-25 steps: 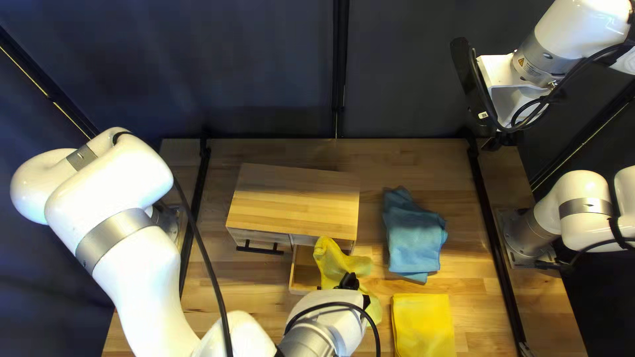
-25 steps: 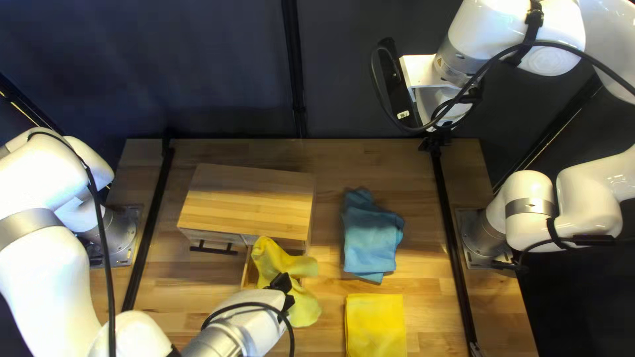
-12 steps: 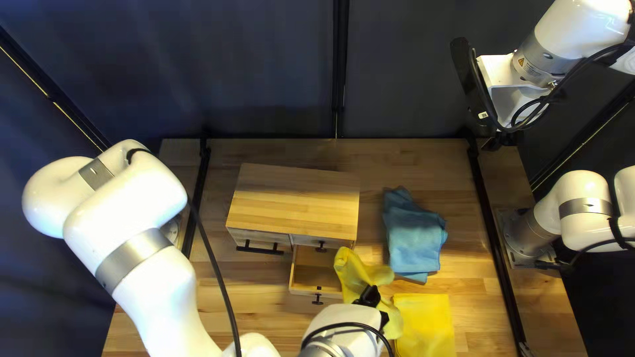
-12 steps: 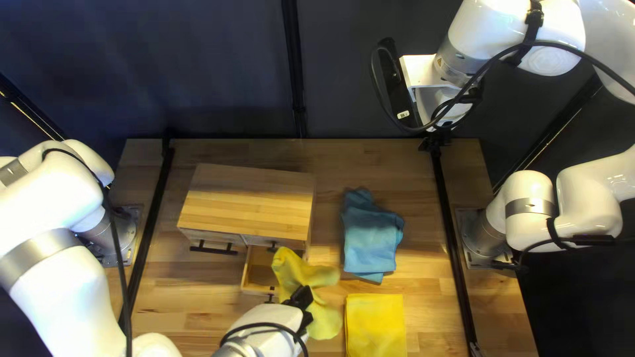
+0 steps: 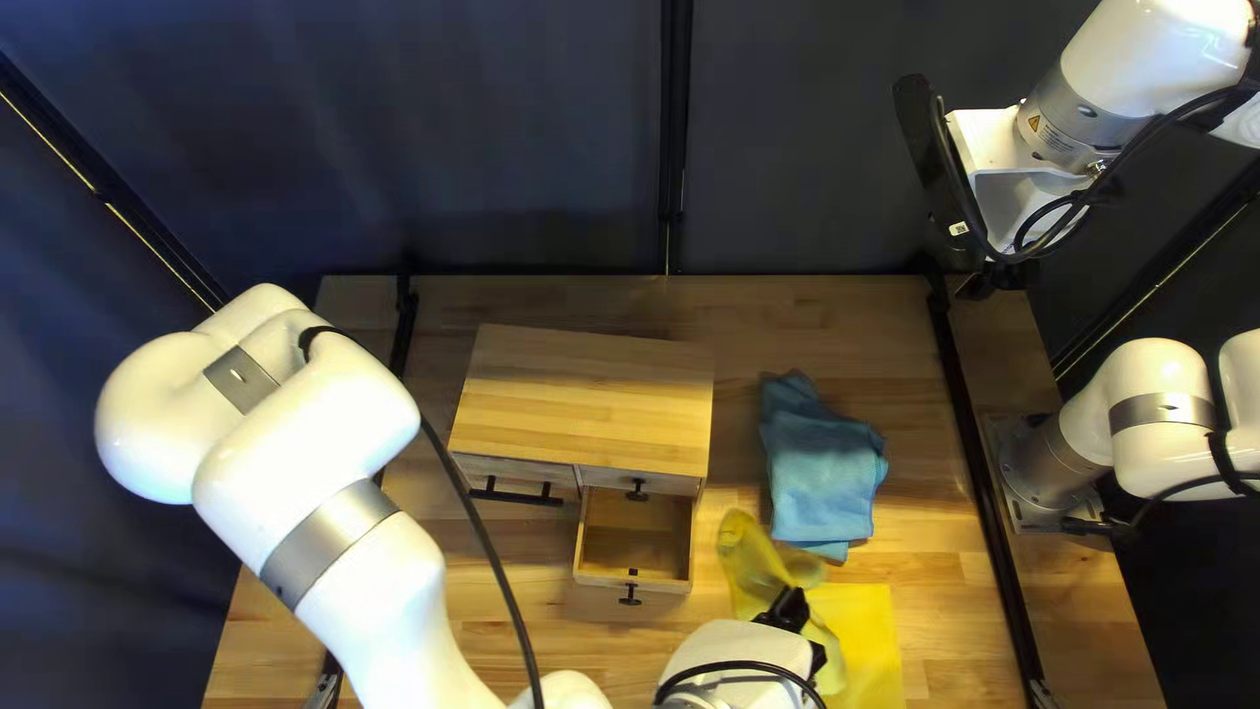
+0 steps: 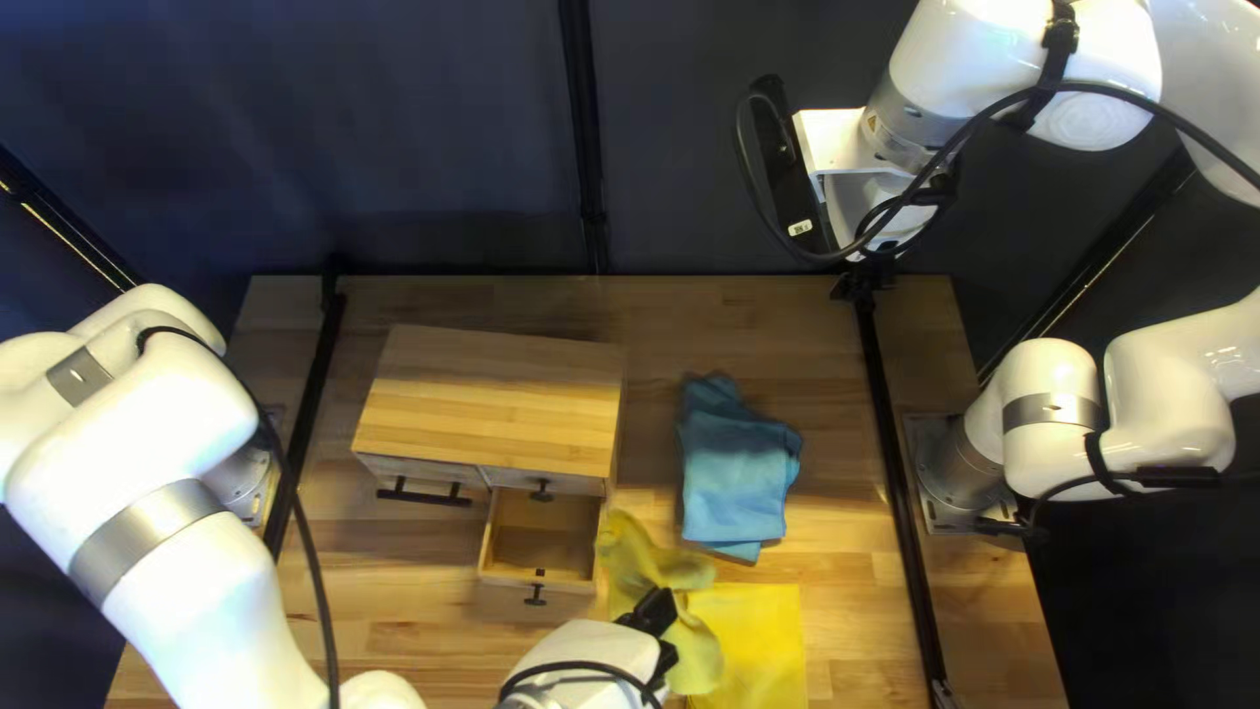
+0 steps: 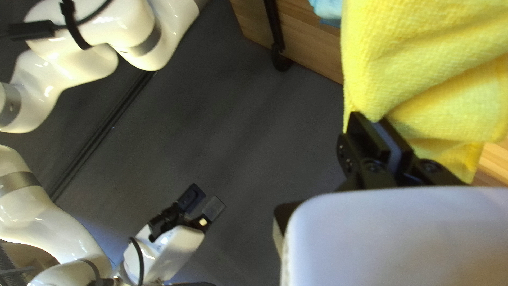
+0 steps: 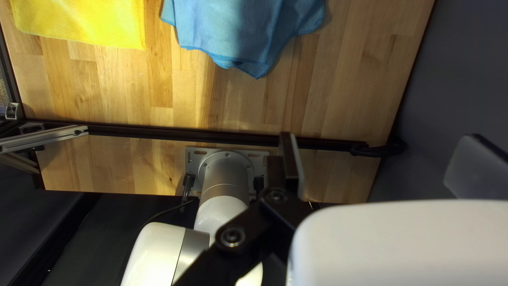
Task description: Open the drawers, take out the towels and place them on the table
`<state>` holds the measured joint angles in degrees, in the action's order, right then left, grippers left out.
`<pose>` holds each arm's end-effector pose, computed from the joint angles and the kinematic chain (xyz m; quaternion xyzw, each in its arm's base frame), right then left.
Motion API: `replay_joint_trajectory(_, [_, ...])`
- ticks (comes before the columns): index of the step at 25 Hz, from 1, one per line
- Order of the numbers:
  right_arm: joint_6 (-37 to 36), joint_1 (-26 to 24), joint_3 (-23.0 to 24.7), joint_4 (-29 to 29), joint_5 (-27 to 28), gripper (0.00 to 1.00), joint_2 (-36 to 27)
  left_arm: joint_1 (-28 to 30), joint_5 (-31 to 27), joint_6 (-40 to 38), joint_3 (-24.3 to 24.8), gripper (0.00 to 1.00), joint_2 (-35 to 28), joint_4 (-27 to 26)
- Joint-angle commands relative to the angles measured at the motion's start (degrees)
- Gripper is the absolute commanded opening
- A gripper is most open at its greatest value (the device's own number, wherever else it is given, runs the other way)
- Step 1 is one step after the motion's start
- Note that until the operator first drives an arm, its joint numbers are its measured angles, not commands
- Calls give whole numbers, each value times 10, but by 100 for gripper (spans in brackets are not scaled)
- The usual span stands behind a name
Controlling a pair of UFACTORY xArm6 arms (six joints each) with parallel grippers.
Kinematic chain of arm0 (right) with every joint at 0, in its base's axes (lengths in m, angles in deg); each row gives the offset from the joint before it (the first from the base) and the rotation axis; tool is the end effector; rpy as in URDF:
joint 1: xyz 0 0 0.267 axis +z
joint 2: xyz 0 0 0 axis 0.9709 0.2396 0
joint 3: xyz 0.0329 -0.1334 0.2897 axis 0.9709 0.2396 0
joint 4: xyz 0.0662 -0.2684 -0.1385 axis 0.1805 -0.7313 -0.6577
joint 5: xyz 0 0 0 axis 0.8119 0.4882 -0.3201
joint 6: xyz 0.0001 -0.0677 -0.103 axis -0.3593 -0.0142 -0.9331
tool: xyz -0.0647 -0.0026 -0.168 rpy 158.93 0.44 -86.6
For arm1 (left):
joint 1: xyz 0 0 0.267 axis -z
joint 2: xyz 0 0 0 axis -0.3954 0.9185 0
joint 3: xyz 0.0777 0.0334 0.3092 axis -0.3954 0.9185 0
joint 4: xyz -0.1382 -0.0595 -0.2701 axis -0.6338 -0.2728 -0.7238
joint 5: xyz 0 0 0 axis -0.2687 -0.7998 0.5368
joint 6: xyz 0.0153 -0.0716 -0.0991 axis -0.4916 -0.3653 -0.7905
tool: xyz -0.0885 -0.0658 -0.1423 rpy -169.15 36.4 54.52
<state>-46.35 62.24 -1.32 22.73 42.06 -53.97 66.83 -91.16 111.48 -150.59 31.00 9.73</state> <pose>0.2134 -0.0652 0.4297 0.9970 0.0530 0.0448 0.0355 0.6109 -0.2661 0.3384 -0.5972 0.6297 0.0028 0.4969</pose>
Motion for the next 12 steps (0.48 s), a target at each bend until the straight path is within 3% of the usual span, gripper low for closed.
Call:
replay_joint_trajectory(1, [0, 0, 0, 0, 0, 100, 0, -13, -25, -3, -79, 0, 50, -8])
replay_joint_trajectory(3, [0, 0, 0, 0, 0, 100, 0, -20, -56, -12, -145, 0, 88, -20])
replay_joint_trajectory(5, [0, 0, 0, 0, 0, 100, 0, -31, -126, -6, -318, 0, 187, -35])
replay_joint_trajectory(6, [0, 0, 0, 0, 0, 100, 0, -31, -144, 5, -374, 0, 220, -37])
replay_joint_trajectory(12, [0, 0, 0, 0, 0, 100, 0, -31, -144, 5, -374, 0, 220, -37])
